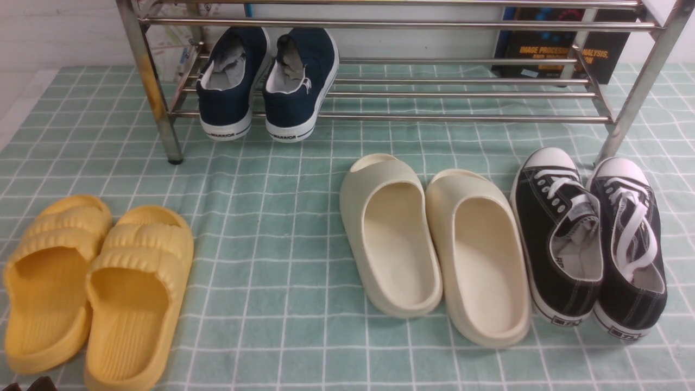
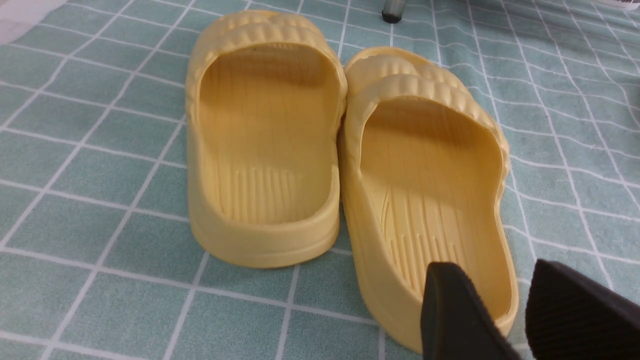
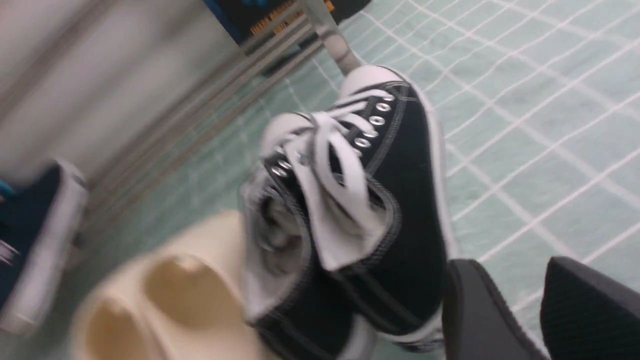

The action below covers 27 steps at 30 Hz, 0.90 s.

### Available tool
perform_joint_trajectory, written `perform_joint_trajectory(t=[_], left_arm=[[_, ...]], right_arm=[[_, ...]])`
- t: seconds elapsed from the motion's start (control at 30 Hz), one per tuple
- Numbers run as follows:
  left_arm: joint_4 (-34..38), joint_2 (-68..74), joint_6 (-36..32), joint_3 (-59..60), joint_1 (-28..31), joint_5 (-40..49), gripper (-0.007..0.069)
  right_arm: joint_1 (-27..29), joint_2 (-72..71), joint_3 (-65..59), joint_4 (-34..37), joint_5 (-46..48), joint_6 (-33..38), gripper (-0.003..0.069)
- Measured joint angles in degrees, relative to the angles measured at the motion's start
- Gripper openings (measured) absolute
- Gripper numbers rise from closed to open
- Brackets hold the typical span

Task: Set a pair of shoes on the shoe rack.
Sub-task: Use the right arm to grab the shoe closest to it

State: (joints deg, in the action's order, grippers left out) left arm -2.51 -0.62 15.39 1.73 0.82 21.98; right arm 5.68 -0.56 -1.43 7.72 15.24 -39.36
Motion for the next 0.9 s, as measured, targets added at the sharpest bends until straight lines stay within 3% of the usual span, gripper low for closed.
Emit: perform_joint_trajectory(t=[0.07,0.17,0.4,0.6,0.77,0.9], left_arm=[[0.0,0.0,0.0,0.0,0.0,0.0,0.0239],[0.0,0.0,0.0,0.0,0.0,0.0,0.0239],[0.0,0.0,0.0,0.0,0.0,0.0,0.0239],[0.0,0.0,0.0,0.0,0.0,0.0,0.0239],[0.0,0.0,0.0,0.0,0.0,0.0,0.0239],[0.0,0.0,0.0,0.0,0.0,0.0,0.0239]], right_arm=[[0.0,0.0,0.0,6.14,-0.77,-6.44,0.0239],[0.0,0.0,0.0,8.9,-0.89,-11.12,0.0239],[0.0,0.0,0.0,2.24,-1.02,-10.4,0.0239],[0.0,0.1,3.61,-4.2,-0.64,-0.8,0.0223],[0.0,11.51,20.23,-11.16,10.39,13.75,0.0029],[0.0,26.01,35.33,-12.91,21.83,24.82,-0.0004]])
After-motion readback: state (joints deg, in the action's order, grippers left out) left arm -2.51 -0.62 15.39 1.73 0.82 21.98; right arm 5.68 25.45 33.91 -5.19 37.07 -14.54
